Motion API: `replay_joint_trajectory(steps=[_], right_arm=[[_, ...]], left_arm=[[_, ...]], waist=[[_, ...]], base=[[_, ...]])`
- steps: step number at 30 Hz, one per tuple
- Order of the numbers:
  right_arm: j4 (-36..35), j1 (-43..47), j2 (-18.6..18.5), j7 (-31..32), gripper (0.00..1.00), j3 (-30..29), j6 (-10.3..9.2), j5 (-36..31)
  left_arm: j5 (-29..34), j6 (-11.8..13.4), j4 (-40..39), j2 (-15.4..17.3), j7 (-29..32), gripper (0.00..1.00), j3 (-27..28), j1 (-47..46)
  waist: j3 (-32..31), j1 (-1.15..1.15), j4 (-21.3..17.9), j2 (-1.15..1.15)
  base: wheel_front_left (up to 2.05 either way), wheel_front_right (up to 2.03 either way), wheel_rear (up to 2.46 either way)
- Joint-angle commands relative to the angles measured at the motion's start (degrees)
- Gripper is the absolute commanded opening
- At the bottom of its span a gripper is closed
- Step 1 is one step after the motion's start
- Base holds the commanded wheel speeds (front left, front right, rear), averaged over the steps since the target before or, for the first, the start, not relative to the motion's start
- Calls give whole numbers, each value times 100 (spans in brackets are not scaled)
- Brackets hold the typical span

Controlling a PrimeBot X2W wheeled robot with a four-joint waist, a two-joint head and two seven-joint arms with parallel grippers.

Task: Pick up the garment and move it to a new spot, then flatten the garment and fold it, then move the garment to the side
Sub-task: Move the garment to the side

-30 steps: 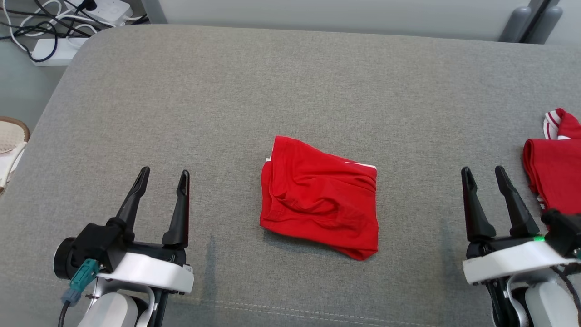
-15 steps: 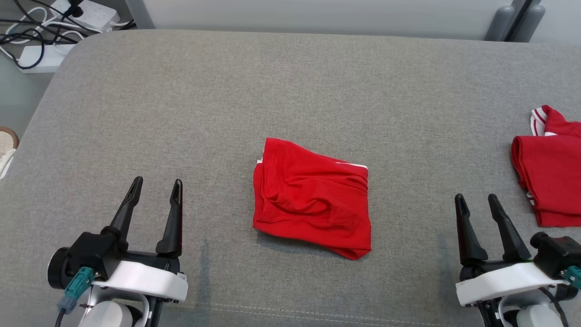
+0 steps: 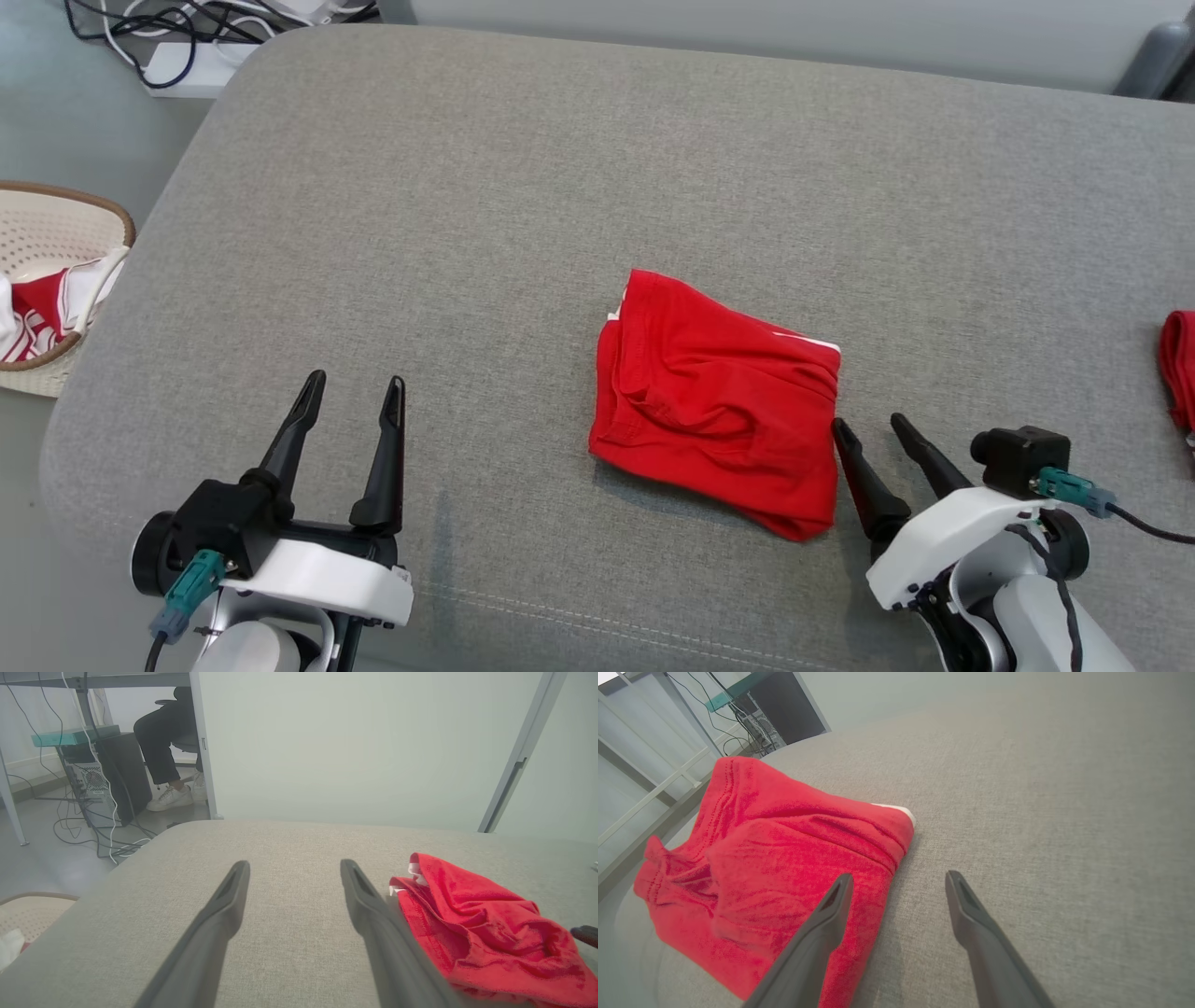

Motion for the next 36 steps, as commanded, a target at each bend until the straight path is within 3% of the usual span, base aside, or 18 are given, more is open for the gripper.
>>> replay_joint_trajectory(steps=[1, 11, 12, 13, 14, 24, 36], right_arm=[[-41, -146, -19, 54, 100, 203, 9, 80], [515, -508, 37, 416, 100, 742, 9, 710], [540, -553, 45, 433, 73, 801, 9, 774], [547, -599, 48, 402, 33, 846, 9, 823], [571, -634, 46, 380, 0, 883, 9, 861], [308, -563, -296, 17, 0, 1100, 9, 987], [-211, 120, -503, -262, 0, 501, 9, 685]], left_arm=[[-28, -9, -90, 97, -36, 100, 205, -312], [-13, -85, 32, -9, -52, 100, 208, -334], [-11, -91, 38, -18, -53, 100, 216, -333], [-9, -98, 44, -28, -54, 100, 223, -333], [-5, -104, 49, -36, -55, 100, 230, -337], [55, -224, 12, -24, -59, 100, 234, -398], [214, -229, -148, 312, 143, 100, 227, -613]], waist=[[31, 0, 97, 0], [82, 0, 301, 0], [87, 0, 300, 0], [93, 0, 295, 0], [98, 0, 287, 0], [150, 0, -122, 0], [358, 0, -1479, 0]], base=[[0, 0, 0], [0, 0, 0], [0, 0, 0], [0, 0, 0], [0, 0, 0], [0, 0, 0], [0, 0, 0]])
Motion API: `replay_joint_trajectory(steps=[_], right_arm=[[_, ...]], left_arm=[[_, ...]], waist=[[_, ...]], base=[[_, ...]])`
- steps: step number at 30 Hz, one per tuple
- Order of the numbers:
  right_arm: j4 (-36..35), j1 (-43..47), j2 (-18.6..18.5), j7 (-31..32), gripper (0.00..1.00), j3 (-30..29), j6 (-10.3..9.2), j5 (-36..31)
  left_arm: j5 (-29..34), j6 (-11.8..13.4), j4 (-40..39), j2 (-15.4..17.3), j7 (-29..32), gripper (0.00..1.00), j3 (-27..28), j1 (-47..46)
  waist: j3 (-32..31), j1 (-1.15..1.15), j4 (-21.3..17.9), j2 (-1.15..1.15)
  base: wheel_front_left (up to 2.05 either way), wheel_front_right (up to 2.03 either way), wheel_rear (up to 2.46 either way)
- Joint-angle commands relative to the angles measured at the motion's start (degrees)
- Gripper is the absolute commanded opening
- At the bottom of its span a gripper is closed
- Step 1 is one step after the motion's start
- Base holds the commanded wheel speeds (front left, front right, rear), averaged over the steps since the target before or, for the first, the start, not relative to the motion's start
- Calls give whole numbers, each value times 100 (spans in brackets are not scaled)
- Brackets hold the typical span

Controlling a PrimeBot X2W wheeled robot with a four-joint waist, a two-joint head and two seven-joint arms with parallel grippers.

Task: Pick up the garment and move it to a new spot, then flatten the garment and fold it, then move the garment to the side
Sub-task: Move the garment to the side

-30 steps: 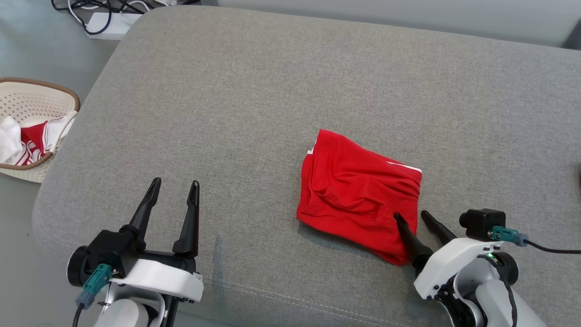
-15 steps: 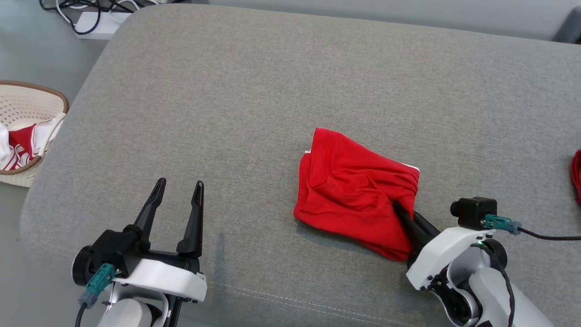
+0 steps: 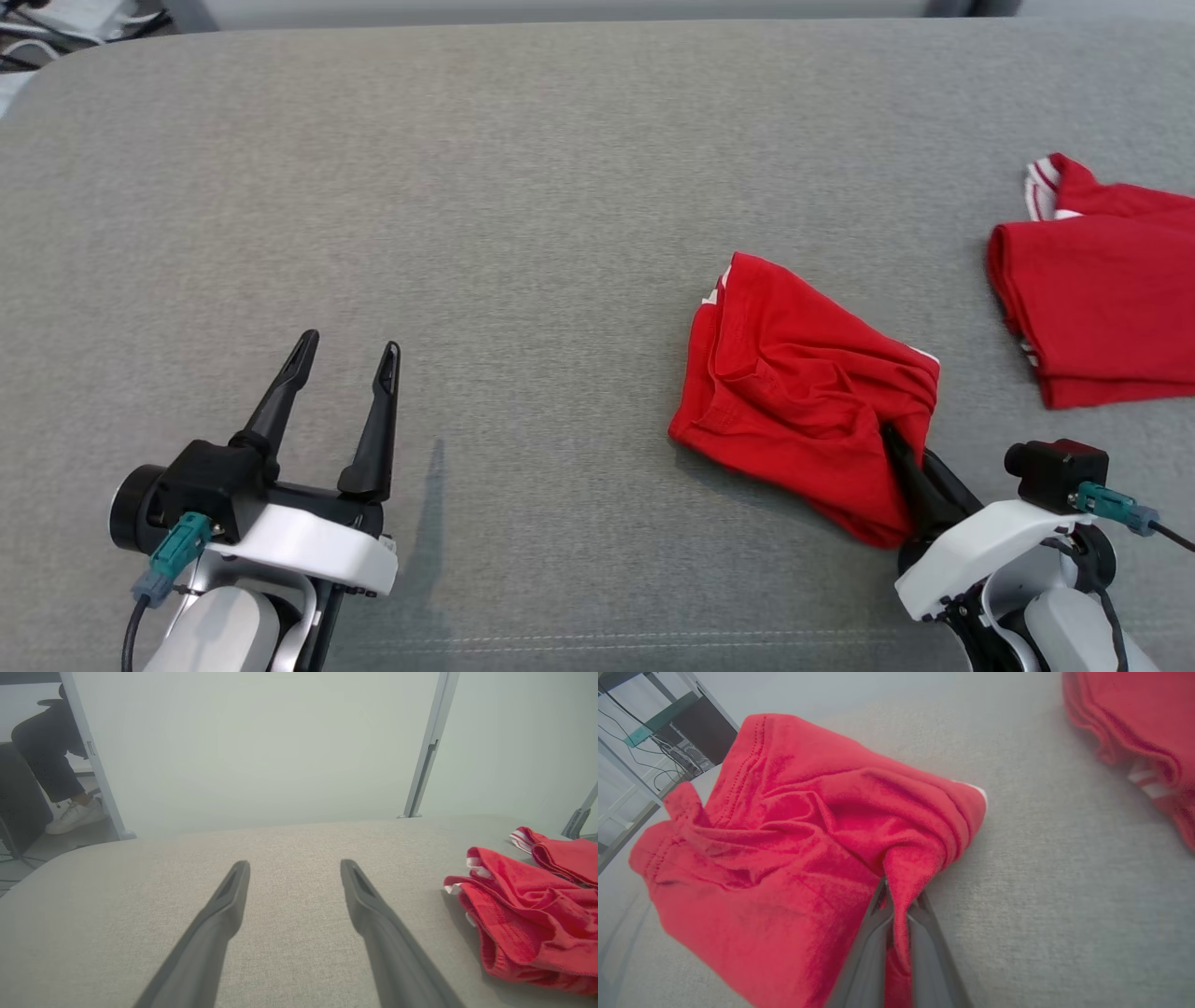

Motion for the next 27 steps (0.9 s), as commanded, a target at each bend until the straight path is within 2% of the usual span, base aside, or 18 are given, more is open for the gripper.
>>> replay_joint_trajectory(steps=[1, 9, 17, 21, 27], right_arm=[[-168, 57, -34, -73, 0, 78, 9, -40], [-312, 207, 167, -159, 0, -85, 9, -82], [-364, -4, 106, -227, 0, -58, 9, -166], [-541, -311, -176, -173, 0, 54, 9, -354], [-958, -1072, -913, 108, 0, 143, 9, -694]], left_arm=[[71, -14, -152, 158, -4, 100, 224, -272], [153, 51, -445, 426, 269, 100, 261, -324], [205, 101, -680, 535, 447, 100, 241, -409], [217, 100, -723, 526, 466, 100, 207, -493], [185, 86, -740, 444, 410, 100, 176, -643]], waist=[[99, 0, -384, 0], [224, 0, -1233, 0], [380, 0, -1585, 0], [466, 0, -1592, 0], [614, 0, -1554, 0]], base=[[0, 0, 0], [0, 0, 0], [0, 0, 0], [0, 0, 0], [0, 0, 0]])
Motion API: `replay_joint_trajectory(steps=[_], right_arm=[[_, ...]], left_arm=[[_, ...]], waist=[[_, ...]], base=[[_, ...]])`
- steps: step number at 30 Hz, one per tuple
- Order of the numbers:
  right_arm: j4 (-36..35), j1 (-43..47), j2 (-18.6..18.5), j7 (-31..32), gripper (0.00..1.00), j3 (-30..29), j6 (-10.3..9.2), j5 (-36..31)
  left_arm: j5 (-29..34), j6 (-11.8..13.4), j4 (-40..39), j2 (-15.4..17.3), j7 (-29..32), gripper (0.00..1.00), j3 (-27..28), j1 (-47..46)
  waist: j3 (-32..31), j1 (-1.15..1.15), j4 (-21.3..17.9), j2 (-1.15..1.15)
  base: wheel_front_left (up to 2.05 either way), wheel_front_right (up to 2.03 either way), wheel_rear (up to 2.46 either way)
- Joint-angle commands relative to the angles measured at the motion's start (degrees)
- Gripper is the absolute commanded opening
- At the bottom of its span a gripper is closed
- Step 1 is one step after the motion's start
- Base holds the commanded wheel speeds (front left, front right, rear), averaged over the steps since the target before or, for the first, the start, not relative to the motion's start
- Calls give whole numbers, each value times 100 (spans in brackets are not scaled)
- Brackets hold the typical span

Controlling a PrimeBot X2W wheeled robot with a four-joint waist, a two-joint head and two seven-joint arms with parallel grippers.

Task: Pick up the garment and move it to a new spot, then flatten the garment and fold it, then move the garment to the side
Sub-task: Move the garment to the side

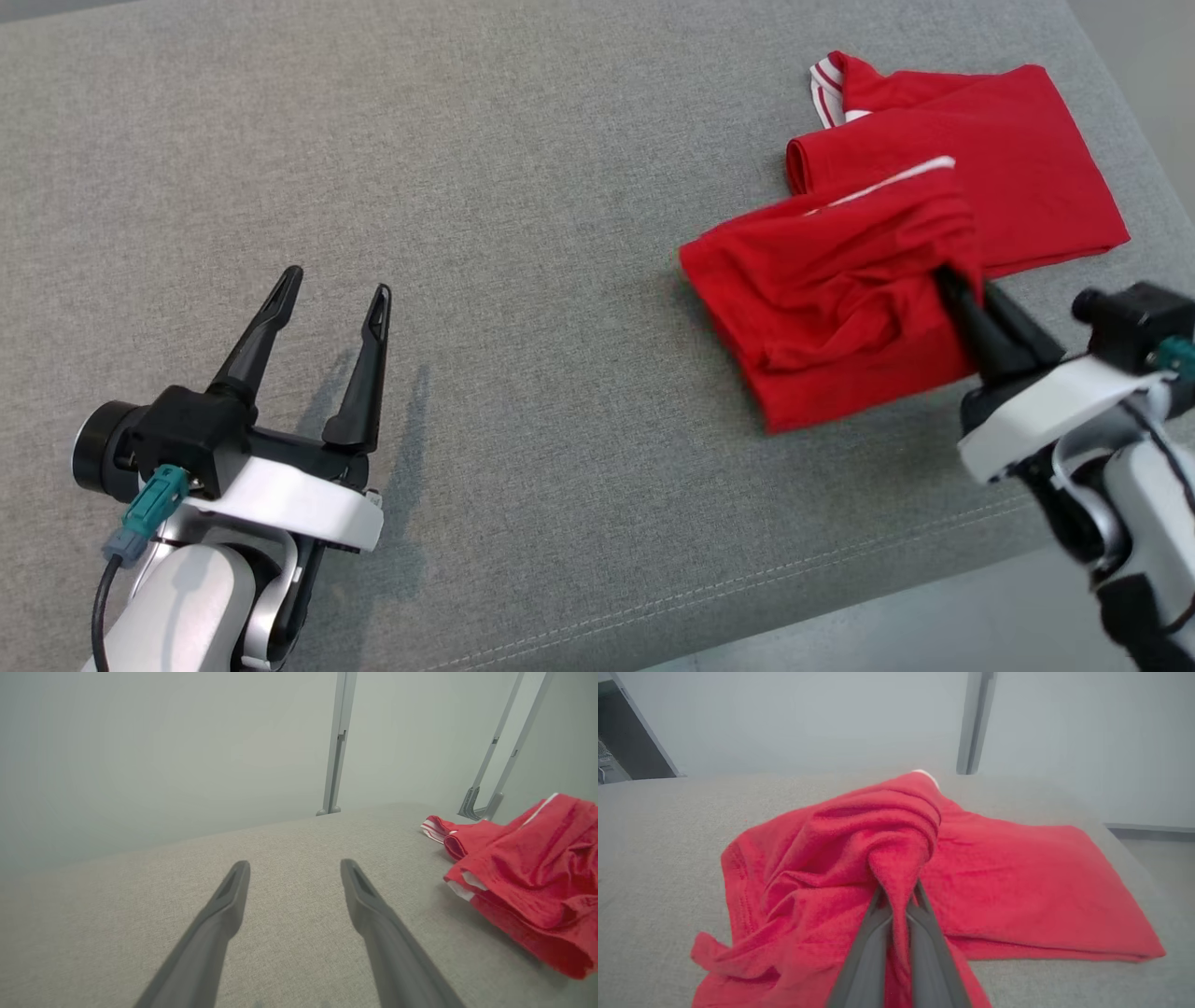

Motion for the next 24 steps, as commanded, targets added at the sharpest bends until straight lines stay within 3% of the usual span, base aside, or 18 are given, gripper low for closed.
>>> replay_joint_trajectory(steps=[1, 6, 11, 16, 20, 21, 22, 24], right_arm=[[-218, -297, -331, 103, 0, 77, 8, -84], [61, -1038, -1045, 406, 0, 199, 8, -101], [831, -1671, -1572, 420, 0, 528, 8, -39], [1926, -2060, -1796, 329, 0, 631, 8, 69], [2531, -2231, -1731, 162, 0, 530, 8, 121], [2734, -2282, -1700, 114, 46, 504, 8, 88], [2917, -2337, -1654, 47, 100, 472, 8, 62], [3289, -2445, -1550, -72, 100, 371, 8, 27]], left_arm=[[43, 24, -147, 102, -50, 100, 188, -298], [36, -22, -55, 68, -87, 100, 121, -360], [24, -48, 2, 29, -150, 100, 95, -462], [19, -80, 43, -44, -225, 100, 39, -569], [21, -96, 71, -56, -243, 100, 8, -601], [24, -98, 76, -52, -244, 100, 1, -609], [27, -99, 80, -45, -243, 100, -2, -617], [25, -105, 77, -29, -243, 100, -2, -637]], waist=[[53, 0, 10, 0], [74, 0, 91, 0], [152, 0, 267, 0], [299, 0, 513, 0], [409, 0, 614, 0], [443, 0, 635, 0], [476, 0, 648, 0], [533, 0, 665, 0]], base=[[0, 0, 0], [0, 0, 0], [0, 0, 0], [0, 0, 0], [0, 0, 0], [0, 0, 0], [0, 0, 0], [0, 0, 0]])
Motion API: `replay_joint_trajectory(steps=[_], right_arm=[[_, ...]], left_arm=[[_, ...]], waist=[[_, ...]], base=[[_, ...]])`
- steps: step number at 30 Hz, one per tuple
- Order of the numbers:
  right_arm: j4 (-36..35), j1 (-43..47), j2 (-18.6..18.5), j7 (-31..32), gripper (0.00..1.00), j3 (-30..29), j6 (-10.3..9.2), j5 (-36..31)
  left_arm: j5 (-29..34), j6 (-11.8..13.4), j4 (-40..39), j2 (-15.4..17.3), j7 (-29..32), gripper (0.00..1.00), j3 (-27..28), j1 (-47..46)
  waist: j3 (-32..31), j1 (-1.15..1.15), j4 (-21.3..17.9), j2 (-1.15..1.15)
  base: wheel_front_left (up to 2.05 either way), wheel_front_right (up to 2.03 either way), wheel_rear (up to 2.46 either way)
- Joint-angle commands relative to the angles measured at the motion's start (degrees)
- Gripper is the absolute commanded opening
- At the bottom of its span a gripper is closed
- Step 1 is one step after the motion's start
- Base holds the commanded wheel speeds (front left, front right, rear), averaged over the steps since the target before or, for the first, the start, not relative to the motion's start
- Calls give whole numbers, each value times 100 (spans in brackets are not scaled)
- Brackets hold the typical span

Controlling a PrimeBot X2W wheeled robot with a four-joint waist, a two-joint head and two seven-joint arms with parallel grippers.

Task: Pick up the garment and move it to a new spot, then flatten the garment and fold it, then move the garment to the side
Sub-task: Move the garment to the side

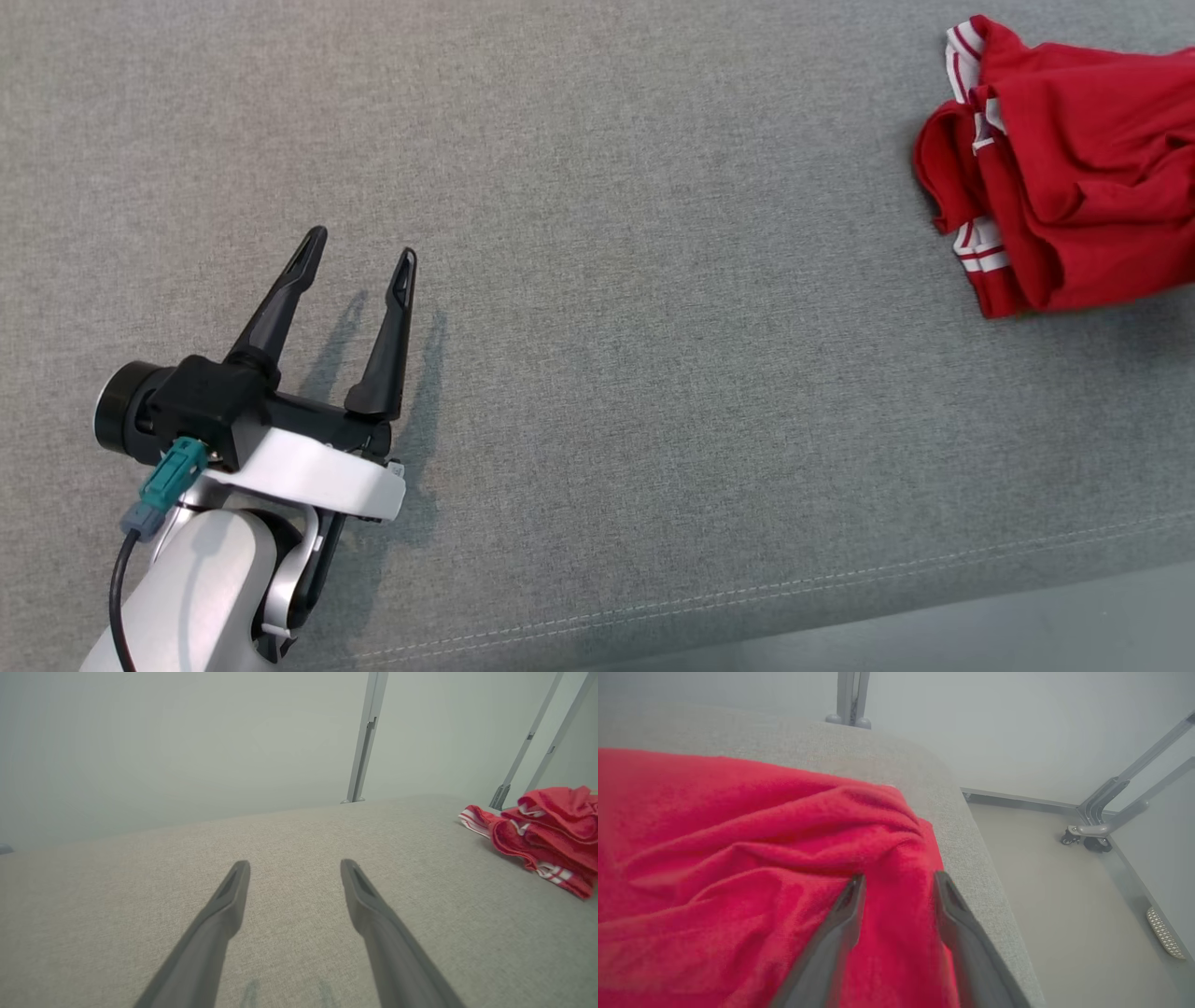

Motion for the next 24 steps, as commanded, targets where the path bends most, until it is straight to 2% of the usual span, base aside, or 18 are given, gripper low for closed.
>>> replay_joint_trajectory(steps=[1, 7, 11, 15, 17, 20, 24], right_arm=[[74, 13, -100, -83, 100, 26, 7, -63], [559, 24, 155, -447, 100, -23, 7, 93], [171, 284, 243, -808, 100, -93, 7, 341], [-757, 729, 375, -903, 100, -270, 7, 365], [-1432, 1032, 482, -908, 100, -624, 7, 218], [-2429, 1674, 829, -910, 100, -1203, 7, -148], [-3473, 2474, 1413, -911, 100, -1683, 7, -755]], left_arm=[[25, -48, -126, 141, -39, 100, 194, -211], [-25, -67, -61, 166, -46, 100, 197, -213], [-85, 1, -3, 183, -92, 100, 272, -78], [-167, 92, 4, 251, -131, 100, 399, 154], [-204, 157, -17, 306, -145, 100, 490, 279], [-236, 268, -102, 391, -161, 100, 623, 453], [-288, 417, -238, 518, -181, 100, 832, 686]], waist=[[39, 0, 23, 0], [-73, 0, 10, 0], [-335, 0, 11, 0], [-629, 0, 37, 0], [-760, 0, 74, 0], [-926, 0, 175, 0], [-1131, 0, 332, 0]], base=[[0, 0, 0], [0, 0, 0], [0, 0, 0], [0, 0, 0], [0, 0, 0], [0, 0, 0], [0, 0, 0]])
